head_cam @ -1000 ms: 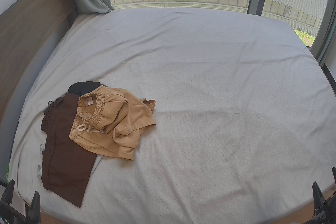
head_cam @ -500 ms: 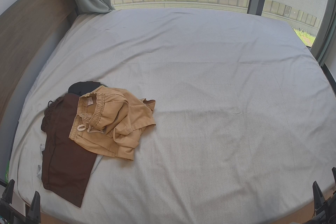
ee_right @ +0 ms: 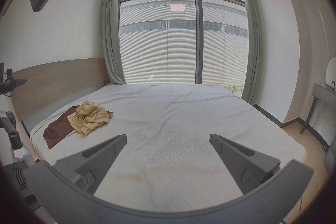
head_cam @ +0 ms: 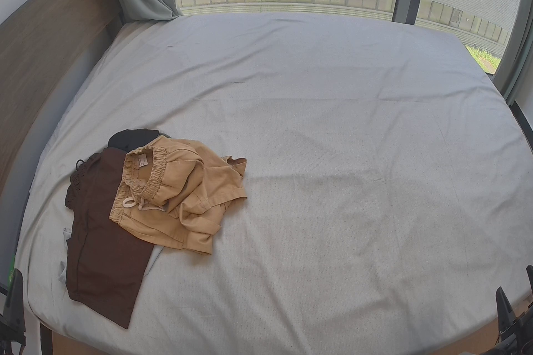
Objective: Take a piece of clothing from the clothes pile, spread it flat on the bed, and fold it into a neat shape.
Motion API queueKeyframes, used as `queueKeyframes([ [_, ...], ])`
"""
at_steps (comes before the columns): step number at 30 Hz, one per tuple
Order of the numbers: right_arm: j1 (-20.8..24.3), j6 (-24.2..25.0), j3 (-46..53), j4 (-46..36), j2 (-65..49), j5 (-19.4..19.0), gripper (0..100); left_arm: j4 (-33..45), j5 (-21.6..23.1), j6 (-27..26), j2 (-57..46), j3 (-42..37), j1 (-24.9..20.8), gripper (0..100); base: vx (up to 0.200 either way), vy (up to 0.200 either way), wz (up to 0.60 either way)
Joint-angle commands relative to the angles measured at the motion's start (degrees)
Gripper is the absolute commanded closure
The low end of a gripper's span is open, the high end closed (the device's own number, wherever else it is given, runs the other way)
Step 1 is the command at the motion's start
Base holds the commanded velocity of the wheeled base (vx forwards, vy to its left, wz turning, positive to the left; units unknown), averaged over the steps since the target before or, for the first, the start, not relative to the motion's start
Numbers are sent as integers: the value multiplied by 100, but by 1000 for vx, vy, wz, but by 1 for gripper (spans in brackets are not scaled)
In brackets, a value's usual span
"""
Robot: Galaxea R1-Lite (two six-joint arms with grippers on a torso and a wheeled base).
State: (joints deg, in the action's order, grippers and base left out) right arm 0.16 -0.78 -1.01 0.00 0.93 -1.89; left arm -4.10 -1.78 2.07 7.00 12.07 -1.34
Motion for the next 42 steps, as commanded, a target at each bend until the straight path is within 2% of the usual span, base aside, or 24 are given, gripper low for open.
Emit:
queueKeyframes([
  [1, 11, 8, 92, -9, -93, -4, 0, -39, 11, 4, 812, 402, -165, 0, 0, 0, 0],
  [10, 11, 8, 92, -9, -93, -4, 0, -56, 55, 12, 1445, 692, -297, 0, 0, 0, 0],
  [20, 11, 8, 92, -9, -93, -4, 0, -65, 591, 390, 2139, 850, -314, 0, 0, 0, 0],
  [29, 11, 8, 92, -9, -93, -4, 0, -118, 635, 522, 2710, 1052, -323, 0, 0, 0, 0],
  [34, 11, 8, 92, -9, -93, -4, 0, -443, 758, 821, 3220, 1069, -314, 0, 0, 0, 0],
  [42, 11, 8, 92, -9, -93, -4, 0, -715, 820, 847, 3677, 1069, -314, 0, 0, 0, 0],
])
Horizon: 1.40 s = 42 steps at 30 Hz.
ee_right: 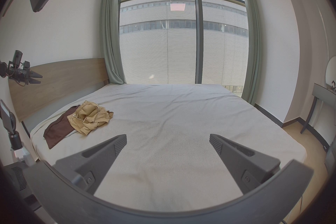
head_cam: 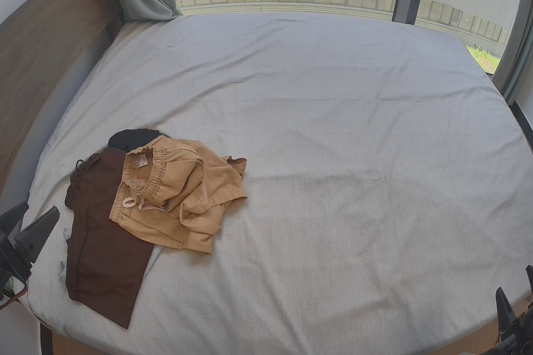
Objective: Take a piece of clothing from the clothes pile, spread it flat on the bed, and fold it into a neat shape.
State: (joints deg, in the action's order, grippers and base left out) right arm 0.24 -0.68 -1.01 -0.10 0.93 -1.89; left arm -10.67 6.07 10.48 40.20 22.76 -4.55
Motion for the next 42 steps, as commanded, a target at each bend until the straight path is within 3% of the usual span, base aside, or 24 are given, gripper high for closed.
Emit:
queueKeyframes([
  [1, 2, -2, 92, 1, -93, -4, 0, -111, 61, 6, 427, 9, 6, 0, 0, 0, 0],
  [22, 2, -2, 92, 1, -93, -4, 0, -1403, 281, 164, 1745, 36, 191, 0, 0, 0, 0],
  [29, 2, -2, 92, 1, -93, -4, 0, -1473, 1660, 121, 2404, 203, 903, 0, 0, 0, 0],
  [31, 2, -2, 92, 1, -93, 4, 0, -1482, 1871, 112, 2633, 282, 1061, 0, 0, 0, 0],
  [38, 2, -2, 92, 1, -93, -4, 0, -1605, 2214, 112, 3292, 537, 1123, 0, 0, 0, 0],
  [42, 2, -2, 92, 1, -93, -4, 0, -2045, 2320, 103, 3881, 651, 1070, 0, 0, 0, 0],
])
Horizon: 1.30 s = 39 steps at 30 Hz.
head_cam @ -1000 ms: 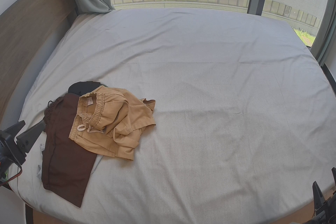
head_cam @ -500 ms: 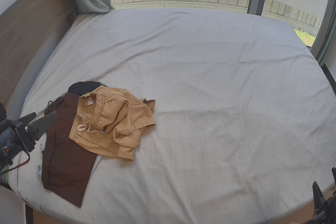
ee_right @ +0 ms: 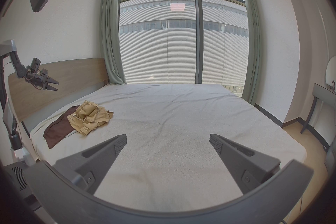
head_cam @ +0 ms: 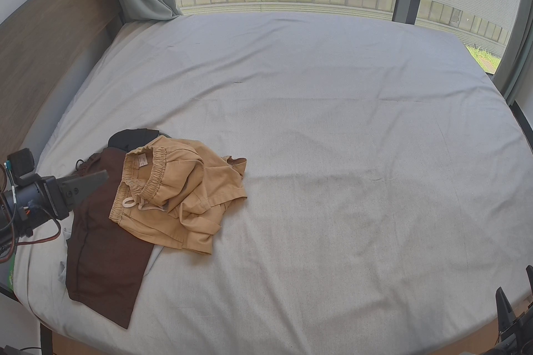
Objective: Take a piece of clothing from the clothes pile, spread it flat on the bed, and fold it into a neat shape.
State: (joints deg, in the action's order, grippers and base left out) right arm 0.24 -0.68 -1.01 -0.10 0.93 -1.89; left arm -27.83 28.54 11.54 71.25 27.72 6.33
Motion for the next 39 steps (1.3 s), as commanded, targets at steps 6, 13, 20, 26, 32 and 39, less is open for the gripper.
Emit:
queueKeyframes([
  [6, 2, -2, 92, 1, -93, -4, 0, -1040, 99, 14, 1769, 489, -44, 0, 0, 0, 0],
  [13, 2, -2, 92, 1, -93, -4, 0, -1383, 38, 32, 2701, 954, -299, 0, 0, 0, 0],
  [20, 2, -2, 92, 1, -93, -4, 0, -1392, -41, 58, 3421, 1526, -580, 0, 0, 0, 0],
  [26, 2, -2, 92, 1, -93, -4, 0, -1383, -217, 85, 3879, 2044, -729, 0, 0, 0, 0],
  [32, 2, -2, 92, 1, -93, -4, 0, -1339, -314, 85, 4256, 2493, -791, 0, 0, 0, 0],
  [39, 2, -2, 92, 1, -93, -4, 0, -1295, -393, 102, 4520, 2800, -896, 0, 0, 0, 0],
])
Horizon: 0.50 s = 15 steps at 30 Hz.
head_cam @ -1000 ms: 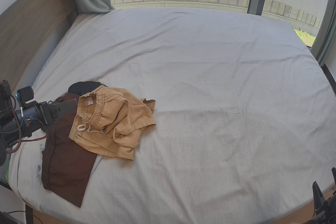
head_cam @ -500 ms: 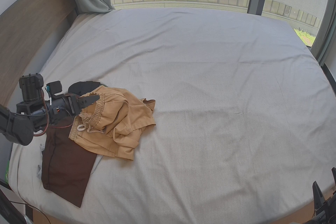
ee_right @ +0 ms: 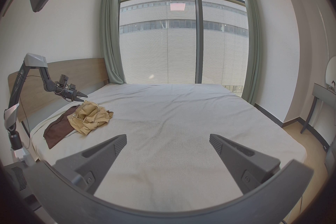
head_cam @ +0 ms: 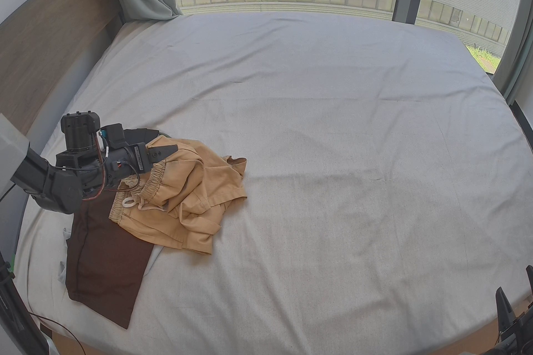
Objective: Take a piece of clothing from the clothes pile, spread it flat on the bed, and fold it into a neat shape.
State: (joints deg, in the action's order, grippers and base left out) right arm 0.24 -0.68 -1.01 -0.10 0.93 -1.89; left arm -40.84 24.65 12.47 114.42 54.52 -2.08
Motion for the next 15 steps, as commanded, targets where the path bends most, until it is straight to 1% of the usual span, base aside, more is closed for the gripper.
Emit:
queueKeyframes([
  [1, 2, -2, 92, 1, -93, 4, 0, 6, -4, 45, 221, 138, -73, 0, 0, 0, 0],
  [6, 2, -2, 92, 1, -93, -4, 0, 6, -39, 256, 300, 209, -231, 0, 0, 0, 0],
  [15, 2, -2, 92, 1, -93, -4, 0, -47, -101, 273, 564, 376, -372, 0, 0, 0, 0],
])
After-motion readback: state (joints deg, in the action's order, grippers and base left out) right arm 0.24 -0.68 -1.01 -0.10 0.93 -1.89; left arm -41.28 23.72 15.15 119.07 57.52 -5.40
